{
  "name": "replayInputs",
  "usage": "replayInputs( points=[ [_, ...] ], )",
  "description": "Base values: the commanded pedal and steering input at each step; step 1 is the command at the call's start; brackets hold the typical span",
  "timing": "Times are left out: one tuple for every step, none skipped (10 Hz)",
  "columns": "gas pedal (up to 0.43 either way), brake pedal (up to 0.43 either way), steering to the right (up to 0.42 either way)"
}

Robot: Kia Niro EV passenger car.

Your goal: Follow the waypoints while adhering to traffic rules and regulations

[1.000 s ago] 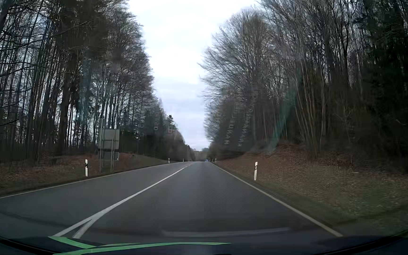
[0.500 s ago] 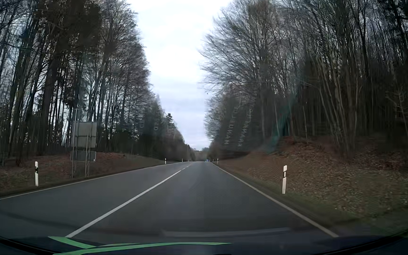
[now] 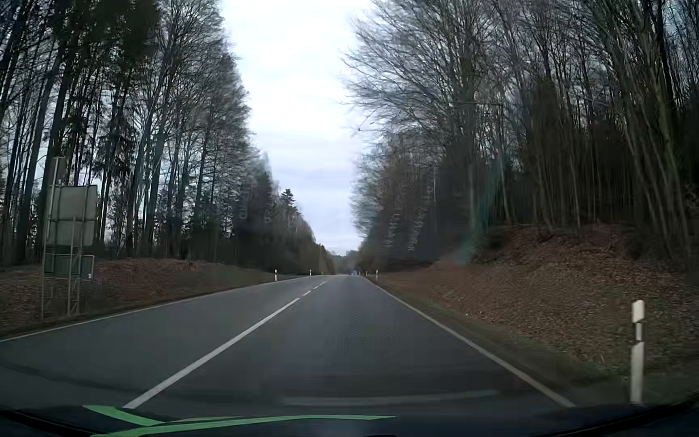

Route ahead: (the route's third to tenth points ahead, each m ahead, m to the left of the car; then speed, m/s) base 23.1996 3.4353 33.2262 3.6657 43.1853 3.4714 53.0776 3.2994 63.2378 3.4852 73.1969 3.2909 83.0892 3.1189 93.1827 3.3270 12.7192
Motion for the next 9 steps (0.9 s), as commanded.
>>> replayInputs(
  points=[
    [0.319, 0.0, 0.002],
    [0.319, 0.0, 0.003],
    [0.319, 0.0, 0.003],
    [0.319, 0.0, 0.003],
    [0.319, 0.0, 0.003],
    [0.319, 0.0, 0.003],
    [0.319, 0.0, 0.003],
    [0.319, 0.0, 0.003],
    [0.319, 0.0, 0.003]
  ],
)
